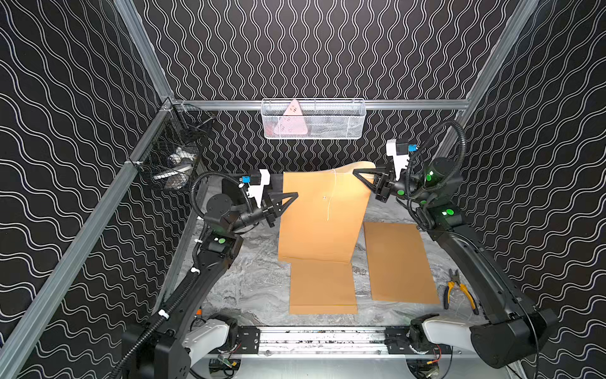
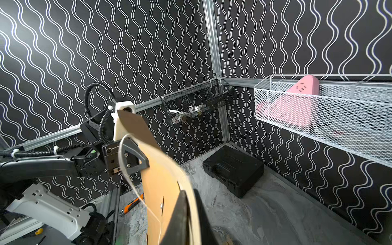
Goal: Open the file bag
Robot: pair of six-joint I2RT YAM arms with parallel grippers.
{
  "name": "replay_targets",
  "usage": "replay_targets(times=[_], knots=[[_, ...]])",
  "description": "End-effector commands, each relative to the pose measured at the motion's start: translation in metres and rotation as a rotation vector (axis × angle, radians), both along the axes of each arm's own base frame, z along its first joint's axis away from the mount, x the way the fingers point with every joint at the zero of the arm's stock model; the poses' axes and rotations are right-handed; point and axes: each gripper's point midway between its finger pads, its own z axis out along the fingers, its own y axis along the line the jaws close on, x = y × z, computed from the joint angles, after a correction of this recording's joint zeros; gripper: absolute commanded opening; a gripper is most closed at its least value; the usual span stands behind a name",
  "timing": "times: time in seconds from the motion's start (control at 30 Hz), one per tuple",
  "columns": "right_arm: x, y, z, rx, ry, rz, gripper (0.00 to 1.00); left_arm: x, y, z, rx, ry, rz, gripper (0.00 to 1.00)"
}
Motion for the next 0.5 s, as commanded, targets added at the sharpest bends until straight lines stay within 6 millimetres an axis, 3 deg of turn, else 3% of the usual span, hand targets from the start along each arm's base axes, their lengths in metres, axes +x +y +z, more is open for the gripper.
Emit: replay_targets(times=[0.0,0.1,0.27,0.47], knots=[[-0.006,0.001,0.005,-0.007,-0.030,0.018,0.02,-0.001,0.002,0.005,-0.006,-0.034,0.019,0.00],[-0.007,0.000,0.005,-0.007,-0.030,0.019,0.00,0.000,0.003,0.005,-0.009,-0.028,0.025,0.00],[-0.008,0.002,0.004,-0.014,-0.024,0.032,0.00,0.000,0.003,0.013,-0.021,-0.034,0.027,0.23],[-0.007,0.003,-0.002,-0.021,-0.006,0.041,0.00,0.003,0.001,0.042,-0.066,-0.076,-0.005,0.36]])
